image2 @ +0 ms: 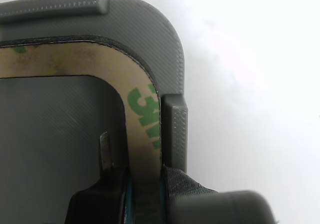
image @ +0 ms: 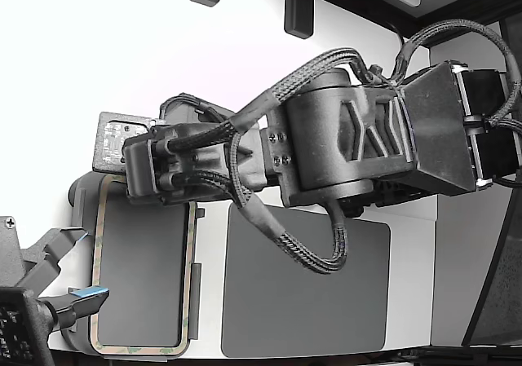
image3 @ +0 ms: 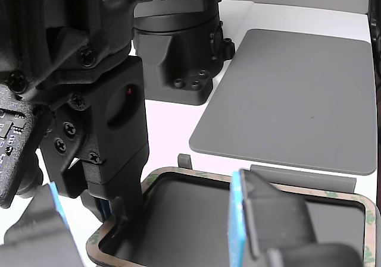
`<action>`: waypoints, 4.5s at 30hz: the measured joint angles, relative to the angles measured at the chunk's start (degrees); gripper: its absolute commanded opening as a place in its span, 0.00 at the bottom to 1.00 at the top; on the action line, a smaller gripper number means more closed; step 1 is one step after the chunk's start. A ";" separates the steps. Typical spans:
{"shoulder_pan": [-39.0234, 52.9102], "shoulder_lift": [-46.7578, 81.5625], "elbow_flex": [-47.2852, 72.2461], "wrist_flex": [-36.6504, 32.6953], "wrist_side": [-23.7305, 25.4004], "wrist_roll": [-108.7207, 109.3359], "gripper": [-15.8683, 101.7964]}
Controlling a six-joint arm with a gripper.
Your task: Move top rectangular frame to the holder.
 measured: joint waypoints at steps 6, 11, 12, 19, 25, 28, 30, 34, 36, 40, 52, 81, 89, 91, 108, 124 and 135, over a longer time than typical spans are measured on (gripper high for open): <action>-0.18 -0.35 -0.97 0.79 0.26 0.00 0.04; -0.18 -1.41 -1.32 0.53 0.18 0.00 0.04; -0.18 -1.49 -1.41 0.62 0.18 0.18 0.04; -0.18 -1.85 -1.67 0.79 0.18 0.44 0.04; -0.18 -1.85 -1.85 1.14 0.09 0.44 0.04; -0.18 -2.29 -1.93 1.05 0.00 0.44 0.04; -0.18 -2.37 -1.93 1.05 0.00 0.62 0.04; -0.18 -2.37 -2.02 1.05 0.00 0.97 0.04; -0.18 -2.37 -2.02 1.05 0.00 1.14 0.04; -0.26 -2.72 -2.11 1.05 0.09 1.32 0.06; -0.26 -2.81 -3.08 1.93 -0.44 -0.88 0.04; 0.26 -4.48 -6.06 3.16 -1.14 -0.79 0.98; 0.70 1.67 -4.75 3.52 2.37 1.05 0.98; 0.70 5.45 -1.14 2.02 4.13 4.39 0.98; -5.63 52.29 44.03 -17.84 11.51 1.23 0.98; -5.80 85.52 75.85 -28.74 14.77 -5.27 0.98; -9.49 92.20 80.24 -27.69 8.35 -5.89 0.98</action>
